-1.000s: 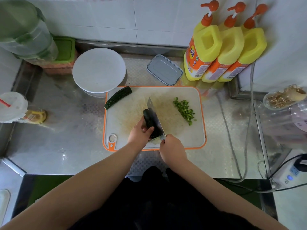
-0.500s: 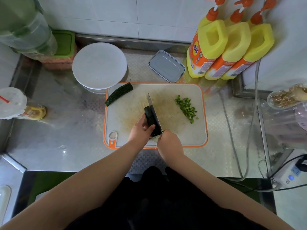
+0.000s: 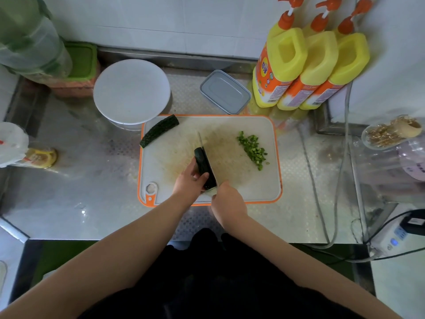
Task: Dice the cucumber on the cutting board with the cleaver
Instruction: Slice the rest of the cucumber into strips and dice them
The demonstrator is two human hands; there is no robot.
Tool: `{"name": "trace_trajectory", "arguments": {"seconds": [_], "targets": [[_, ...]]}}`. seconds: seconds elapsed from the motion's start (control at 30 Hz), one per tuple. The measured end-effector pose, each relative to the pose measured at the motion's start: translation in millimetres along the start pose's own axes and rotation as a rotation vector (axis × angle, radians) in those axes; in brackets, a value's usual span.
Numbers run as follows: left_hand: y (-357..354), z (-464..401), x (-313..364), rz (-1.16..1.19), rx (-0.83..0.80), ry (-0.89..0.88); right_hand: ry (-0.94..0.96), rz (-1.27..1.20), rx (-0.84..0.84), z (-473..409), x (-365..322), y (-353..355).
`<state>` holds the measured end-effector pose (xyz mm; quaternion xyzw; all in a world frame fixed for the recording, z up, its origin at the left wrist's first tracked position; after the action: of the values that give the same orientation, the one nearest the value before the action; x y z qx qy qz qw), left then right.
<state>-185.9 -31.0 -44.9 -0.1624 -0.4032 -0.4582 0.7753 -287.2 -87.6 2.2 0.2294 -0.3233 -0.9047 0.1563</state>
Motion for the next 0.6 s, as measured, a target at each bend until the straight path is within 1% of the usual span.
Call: {"name": "trace_trajectory", "arguments": {"seconds": [0.2, 0.33, 0.47, 0.6], "targets": [[0, -2, -1, -0.006, 0.01, -0.004, -0.011, -0.161, -0.013, -11, -6, 13], [1, 2, 5, -0.008, 0.005, 0.015, -0.004, -0.128, -0.06, -1, 7, 7], [0, 3, 4, 0.003, 0.002, 0.007, 0.008, -0.064, -0.061, 1, 11, -2], [0, 7, 7, -0.005, 0.001, 0.002, 0.0, -0.077, -0.066, -3, 9, 0]]}}
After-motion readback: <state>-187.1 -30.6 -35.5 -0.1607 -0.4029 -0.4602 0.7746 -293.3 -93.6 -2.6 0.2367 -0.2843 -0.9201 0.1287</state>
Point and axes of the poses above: each hand's wrist, its own z-axis away from the middle knuckle, its own y-axis out of the back of the hand, x = y × z, the point moved 1 cm from there along -z, towards the middle knuckle, and after that the axes turned 9 degrees about -x, right-handed, at the moved point
